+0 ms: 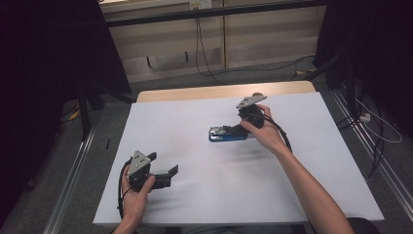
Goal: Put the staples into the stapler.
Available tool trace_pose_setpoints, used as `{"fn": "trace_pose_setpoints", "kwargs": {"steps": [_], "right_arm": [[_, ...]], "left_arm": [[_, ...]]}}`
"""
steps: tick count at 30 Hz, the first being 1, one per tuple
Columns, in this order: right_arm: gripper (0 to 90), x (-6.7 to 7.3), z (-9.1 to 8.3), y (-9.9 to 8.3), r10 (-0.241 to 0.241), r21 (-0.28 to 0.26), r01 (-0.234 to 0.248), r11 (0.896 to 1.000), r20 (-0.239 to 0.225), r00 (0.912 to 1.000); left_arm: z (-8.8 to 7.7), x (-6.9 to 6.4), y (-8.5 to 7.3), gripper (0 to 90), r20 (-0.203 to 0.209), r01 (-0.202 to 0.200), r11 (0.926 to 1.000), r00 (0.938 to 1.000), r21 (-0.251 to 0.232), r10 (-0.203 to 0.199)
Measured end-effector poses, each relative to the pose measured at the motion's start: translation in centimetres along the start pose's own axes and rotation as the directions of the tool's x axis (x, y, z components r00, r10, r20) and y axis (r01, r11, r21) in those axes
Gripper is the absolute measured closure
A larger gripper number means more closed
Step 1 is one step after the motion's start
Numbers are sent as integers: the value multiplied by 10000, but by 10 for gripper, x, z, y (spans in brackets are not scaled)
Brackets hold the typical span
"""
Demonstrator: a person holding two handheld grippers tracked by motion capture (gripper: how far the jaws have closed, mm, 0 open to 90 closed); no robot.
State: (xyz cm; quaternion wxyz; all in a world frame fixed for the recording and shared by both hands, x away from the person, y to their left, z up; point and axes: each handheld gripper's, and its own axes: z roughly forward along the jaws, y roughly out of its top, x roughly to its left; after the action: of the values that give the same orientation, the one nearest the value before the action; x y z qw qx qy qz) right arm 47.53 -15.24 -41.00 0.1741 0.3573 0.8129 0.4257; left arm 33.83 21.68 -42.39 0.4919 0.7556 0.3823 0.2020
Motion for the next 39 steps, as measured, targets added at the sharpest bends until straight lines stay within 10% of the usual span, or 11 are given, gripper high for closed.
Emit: {"fn": "trace_pose_setpoints", "kwargs": {"steps": [6, 39], "right_arm": [[45, 4, -12, -6, -83, 62, 78, 10000, 881, 9961], [44, 7, -75, -55, 1168, -1405, -840, 9865, 2446, 9626]], "left_arm": [[-1, 0, 0, 44, 53, -95, 9999, 9999, 88, 94], [-2, 5, -1, 45, -225, 6, 10000, 9997, 50, -5]]}}
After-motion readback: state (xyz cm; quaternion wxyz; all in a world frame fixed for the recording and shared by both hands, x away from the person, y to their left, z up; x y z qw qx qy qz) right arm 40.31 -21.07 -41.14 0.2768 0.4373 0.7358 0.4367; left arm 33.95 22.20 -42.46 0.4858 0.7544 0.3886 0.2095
